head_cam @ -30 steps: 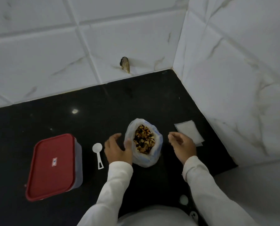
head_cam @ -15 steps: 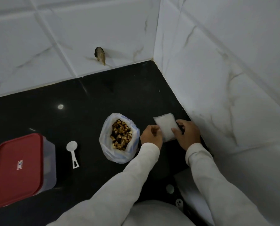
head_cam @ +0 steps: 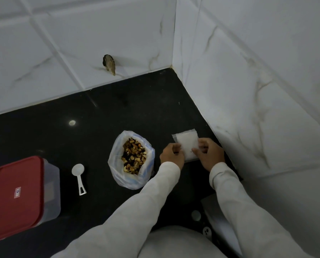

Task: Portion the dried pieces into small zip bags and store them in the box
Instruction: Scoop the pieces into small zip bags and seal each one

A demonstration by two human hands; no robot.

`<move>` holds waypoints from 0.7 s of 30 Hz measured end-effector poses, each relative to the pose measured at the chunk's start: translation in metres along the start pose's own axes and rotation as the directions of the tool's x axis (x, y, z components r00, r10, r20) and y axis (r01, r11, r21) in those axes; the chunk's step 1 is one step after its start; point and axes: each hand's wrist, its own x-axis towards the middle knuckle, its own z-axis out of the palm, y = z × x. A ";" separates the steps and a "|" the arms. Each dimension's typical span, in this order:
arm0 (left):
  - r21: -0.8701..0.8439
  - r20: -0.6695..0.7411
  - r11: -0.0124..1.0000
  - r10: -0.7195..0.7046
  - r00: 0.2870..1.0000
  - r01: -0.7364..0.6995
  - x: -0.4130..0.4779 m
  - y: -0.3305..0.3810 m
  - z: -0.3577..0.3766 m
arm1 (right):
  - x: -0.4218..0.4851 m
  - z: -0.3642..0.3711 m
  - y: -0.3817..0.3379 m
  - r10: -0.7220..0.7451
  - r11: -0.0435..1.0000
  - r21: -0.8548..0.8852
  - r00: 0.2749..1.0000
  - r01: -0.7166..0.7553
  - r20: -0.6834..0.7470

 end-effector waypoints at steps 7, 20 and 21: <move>-0.037 -0.001 0.999 0.017 1.000 -0.017 -0.007 0.006 -0.003 | -0.007 -0.008 -0.008 0.088 0.975 0.207 0.996 -0.083 -0.015; -0.270 -0.428 0.901 0.203 0.881 -0.339 -0.079 0.024 -0.116 | -0.107 0.024 -0.117 -0.242 0.889 0.353 0.954 0.291 -0.177; -0.335 -0.410 0.880 0.186 0.893 -0.337 -0.084 0.019 -0.133 | -0.114 0.037 -0.122 -0.315 0.882 0.309 0.933 0.355 -0.171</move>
